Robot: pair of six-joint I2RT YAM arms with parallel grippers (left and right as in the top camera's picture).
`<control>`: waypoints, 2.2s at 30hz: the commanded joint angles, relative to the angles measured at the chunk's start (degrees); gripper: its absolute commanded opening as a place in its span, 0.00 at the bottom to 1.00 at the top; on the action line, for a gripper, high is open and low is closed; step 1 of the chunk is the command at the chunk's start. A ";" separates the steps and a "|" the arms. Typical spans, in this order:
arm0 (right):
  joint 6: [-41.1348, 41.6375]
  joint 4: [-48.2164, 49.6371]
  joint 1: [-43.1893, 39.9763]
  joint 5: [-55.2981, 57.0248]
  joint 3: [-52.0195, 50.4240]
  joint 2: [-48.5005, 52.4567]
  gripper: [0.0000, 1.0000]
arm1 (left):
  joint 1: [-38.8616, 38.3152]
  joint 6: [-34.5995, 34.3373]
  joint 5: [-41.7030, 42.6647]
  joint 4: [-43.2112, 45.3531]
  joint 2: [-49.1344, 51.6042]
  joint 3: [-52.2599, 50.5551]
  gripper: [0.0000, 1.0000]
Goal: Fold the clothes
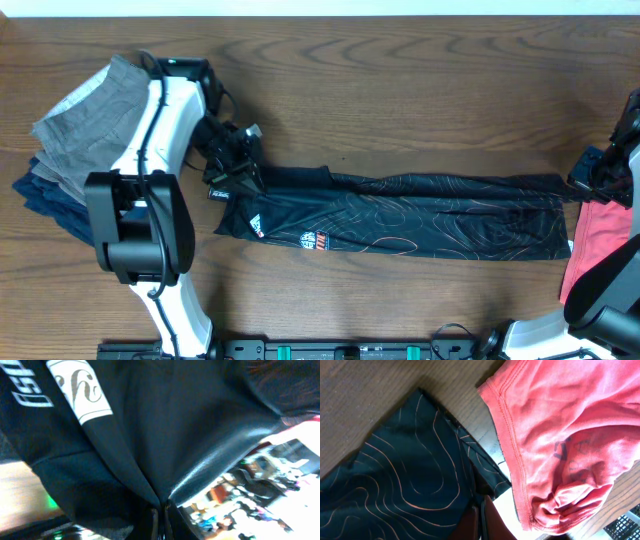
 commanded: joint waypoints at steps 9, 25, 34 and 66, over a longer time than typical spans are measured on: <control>0.85 -0.13 -0.55 1.22 -2.69 -0.57 0.01 | -0.79 -7.52 -15.61 5.77 -1.38 -6.91 0.06; 0.76 -1.88 -1.46 1.64 -4.11 -0.57 0.43 | -0.79 -7.58 -15.54 6.88 -1.38 -7.41 0.49; -5.25 -0.59 -1.33 -9.62 -4.17 -0.57 0.51 | -2.23 -7.50 0.42 15.50 -1.38 -7.41 0.49; -5.20 -0.57 -1.33 -11.26 -4.17 -0.55 0.54 | -24.02 -17.68 -19.63 38.77 4.87 -7.41 0.47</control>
